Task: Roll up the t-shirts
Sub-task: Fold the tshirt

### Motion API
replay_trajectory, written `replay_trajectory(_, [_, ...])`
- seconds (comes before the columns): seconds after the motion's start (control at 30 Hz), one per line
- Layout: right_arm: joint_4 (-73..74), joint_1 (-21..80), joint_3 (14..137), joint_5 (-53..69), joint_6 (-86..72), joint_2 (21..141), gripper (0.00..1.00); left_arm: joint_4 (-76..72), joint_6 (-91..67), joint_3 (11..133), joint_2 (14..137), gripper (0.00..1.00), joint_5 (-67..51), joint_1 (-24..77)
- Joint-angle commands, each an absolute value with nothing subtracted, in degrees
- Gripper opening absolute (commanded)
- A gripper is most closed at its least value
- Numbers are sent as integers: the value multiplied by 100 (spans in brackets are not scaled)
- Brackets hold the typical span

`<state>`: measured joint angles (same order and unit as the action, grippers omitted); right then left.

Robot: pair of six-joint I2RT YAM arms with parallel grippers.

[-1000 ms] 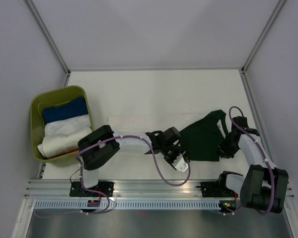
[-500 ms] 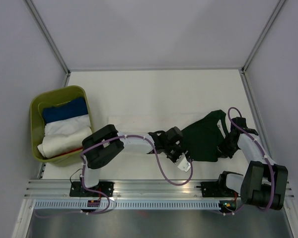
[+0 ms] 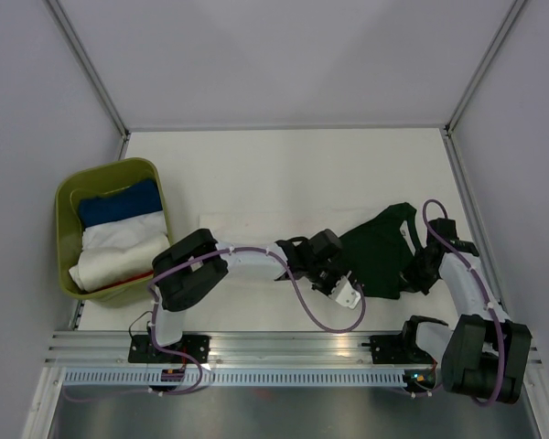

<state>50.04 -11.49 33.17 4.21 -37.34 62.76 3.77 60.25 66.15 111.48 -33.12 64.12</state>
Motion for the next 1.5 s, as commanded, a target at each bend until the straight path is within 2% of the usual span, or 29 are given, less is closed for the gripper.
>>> replay_trajectory(0.0, [5449,-1169,3577,422,-3779,6012,1,615,5037,7049,10925,2,-3708,6451])
replay_trajectory(0.5, [6732,-1169,4218,431,-3691,5265,1,1310,4324,7216,10617,2,-4834,6328])
replay_trajectory(0.73, [6575,-1169,4289,501,-3692,5387,0,1248,3614,7620,10828,2,-4825,6091])
replay_trajectory(1.1, [5434,-1178,4649,817,-3533,6933,1,195,1610,7770,11232,2,-4045,5564])
replay_trajectory(1.47, [4747,-1274,5598,1081,-3463,8656,4,-343,949,7989,11654,2,-2629,5247])
